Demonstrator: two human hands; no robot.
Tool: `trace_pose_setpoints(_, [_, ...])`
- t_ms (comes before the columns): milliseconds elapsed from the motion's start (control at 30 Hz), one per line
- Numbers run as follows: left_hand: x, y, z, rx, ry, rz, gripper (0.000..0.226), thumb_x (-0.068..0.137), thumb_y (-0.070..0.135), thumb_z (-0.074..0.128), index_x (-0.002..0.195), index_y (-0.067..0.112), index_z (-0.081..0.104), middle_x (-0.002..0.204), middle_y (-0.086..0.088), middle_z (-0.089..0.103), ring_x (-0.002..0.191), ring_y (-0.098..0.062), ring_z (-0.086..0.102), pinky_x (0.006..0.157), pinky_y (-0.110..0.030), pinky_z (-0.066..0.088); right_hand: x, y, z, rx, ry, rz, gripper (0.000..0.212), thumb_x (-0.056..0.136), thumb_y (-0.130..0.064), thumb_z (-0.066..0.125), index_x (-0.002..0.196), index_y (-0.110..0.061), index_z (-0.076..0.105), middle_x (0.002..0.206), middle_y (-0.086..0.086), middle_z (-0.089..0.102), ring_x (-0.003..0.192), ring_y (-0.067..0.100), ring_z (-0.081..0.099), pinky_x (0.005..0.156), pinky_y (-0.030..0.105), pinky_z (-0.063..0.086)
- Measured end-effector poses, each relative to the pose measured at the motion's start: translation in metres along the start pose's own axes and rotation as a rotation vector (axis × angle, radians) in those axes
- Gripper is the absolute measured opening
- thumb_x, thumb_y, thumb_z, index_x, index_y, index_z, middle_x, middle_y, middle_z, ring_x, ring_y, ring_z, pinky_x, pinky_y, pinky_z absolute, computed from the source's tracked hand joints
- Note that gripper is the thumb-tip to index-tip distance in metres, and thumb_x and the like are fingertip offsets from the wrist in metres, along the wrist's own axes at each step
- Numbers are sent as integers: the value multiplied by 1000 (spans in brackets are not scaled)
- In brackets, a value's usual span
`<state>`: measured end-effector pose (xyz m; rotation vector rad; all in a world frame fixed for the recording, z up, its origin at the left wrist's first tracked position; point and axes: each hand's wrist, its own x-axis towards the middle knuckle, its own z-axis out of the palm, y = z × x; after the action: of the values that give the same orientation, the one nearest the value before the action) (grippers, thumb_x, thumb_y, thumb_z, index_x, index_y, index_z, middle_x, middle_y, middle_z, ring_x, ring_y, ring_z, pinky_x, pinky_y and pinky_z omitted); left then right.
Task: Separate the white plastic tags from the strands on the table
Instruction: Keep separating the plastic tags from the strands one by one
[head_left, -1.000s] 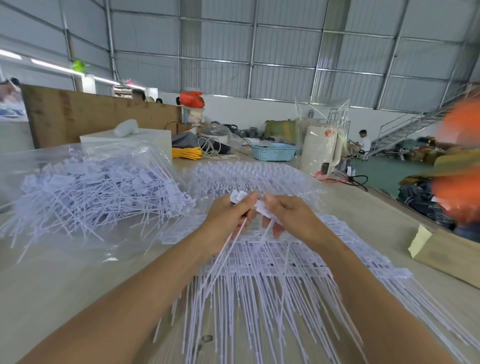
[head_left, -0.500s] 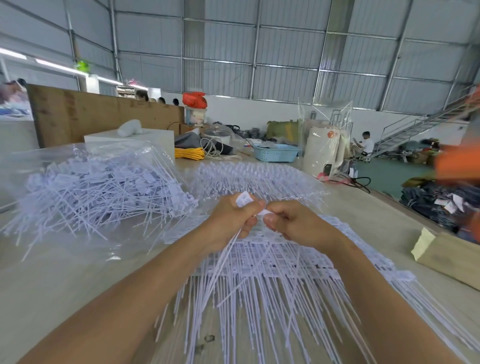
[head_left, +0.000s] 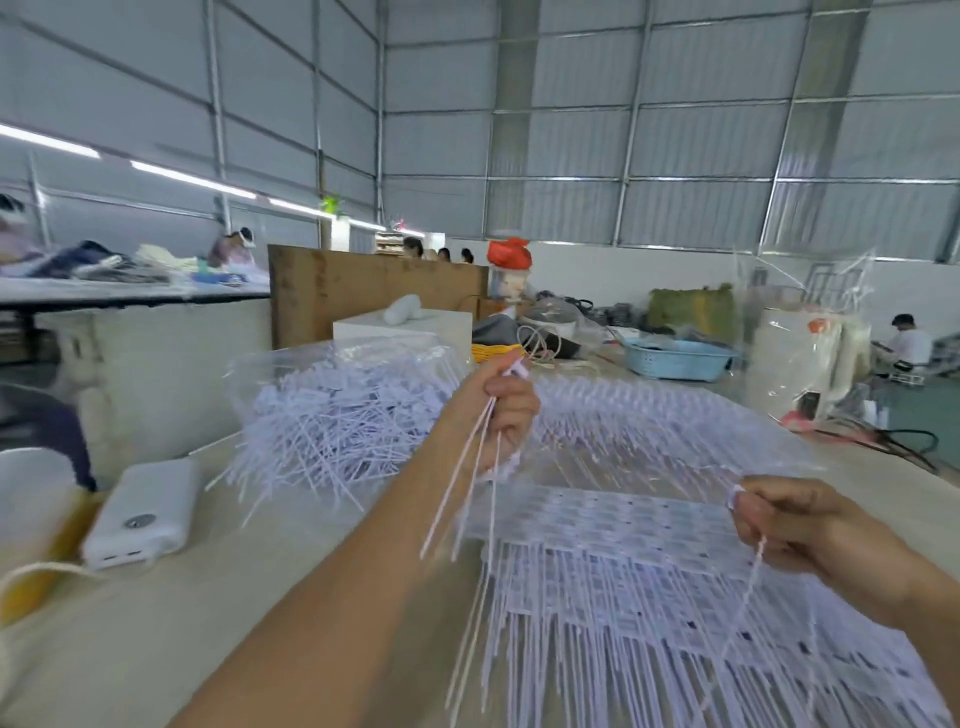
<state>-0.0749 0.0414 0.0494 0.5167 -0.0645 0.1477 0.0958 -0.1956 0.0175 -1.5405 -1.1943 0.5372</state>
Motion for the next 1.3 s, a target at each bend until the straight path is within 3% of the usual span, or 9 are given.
trace_pose_setpoints(100, [-10,34,-28,224,418,91,36,100,26,42,65,14,38,37,4,38,24,-8,29,26,-15,19,3,6,2,18,88,7,33,84,-17,55,54,-6,45,56,8,29,48,12,17,45,19,16])
trace_pose_setpoints(267, [-7,70,-42,1358,982,127,20,93,5,51,74,3,46,57,-11,52,36,-12,38,36,-18,28,11,0,15,-50,9,25,36,85,-18,55,51,-9,48,58,13,28,45,13,21,43,17,19])
trace_pose_setpoints(367, [7,83,-40,2037,1067,-24,25,92,1,47,117,-5,43,102,-22,59,84,-27,62,66,-33,51,13,0,16,-66,9,52,38,88,-15,55,52,-6,46,52,8,26,42,13,22,43,16,21])
trace_pose_setpoints(533, [17,76,-80,2717,1069,-132,59,96,31,46,142,2,22,139,-19,39,127,-35,38,102,-44,36,14,1,17,-75,14,93,38,87,-16,55,50,-8,50,57,14,28,43,13,23,44,18,21])
trace_pose_setpoints(667, [15,61,-82,2722,1099,-320,68,98,38,41,149,6,10,150,-20,22,137,-35,23,108,-50,27,14,2,18,-102,19,93,36,88,-17,57,53,-8,55,60,16,36,42,14,28,43,19,25])
trace_pose_setpoints(833, [19,24,-13,2741,1124,-651,32,92,14,47,124,14,52,127,-8,53,119,-32,47,106,-54,26,13,-1,23,-80,52,87,33,86,-24,62,55,-13,53,52,2,46,46,14,36,51,23,32])
trace_pose_setpoints(967, [24,-24,35,2869,933,-182,10,95,20,47,86,18,51,80,3,47,95,-22,56,88,-39,34,10,0,23,-169,52,31,19,89,-16,61,75,-4,60,56,-4,48,52,11,41,58,23,34])
trace_pose_setpoints(1100, [35,-79,34,2141,503,196,58,92,54,49,64,5,62,59,-6,64,55,-21,61,55,-30,48,10,3,25,-111,-4,52,26,85,-6,65,110,-5,58,87,13,61,76,11,62,67,18,45])
trace_pose_setpoints(1300, [43,-124,-5,1361,353,183,34,91,41,59,90,8,67,58,-6,69,49,-14,65,43,-17,45,11,5,31,-56,-26,8,48,76,11,68,116,-5,47,88,4,62,77,18,62,67,24,53])
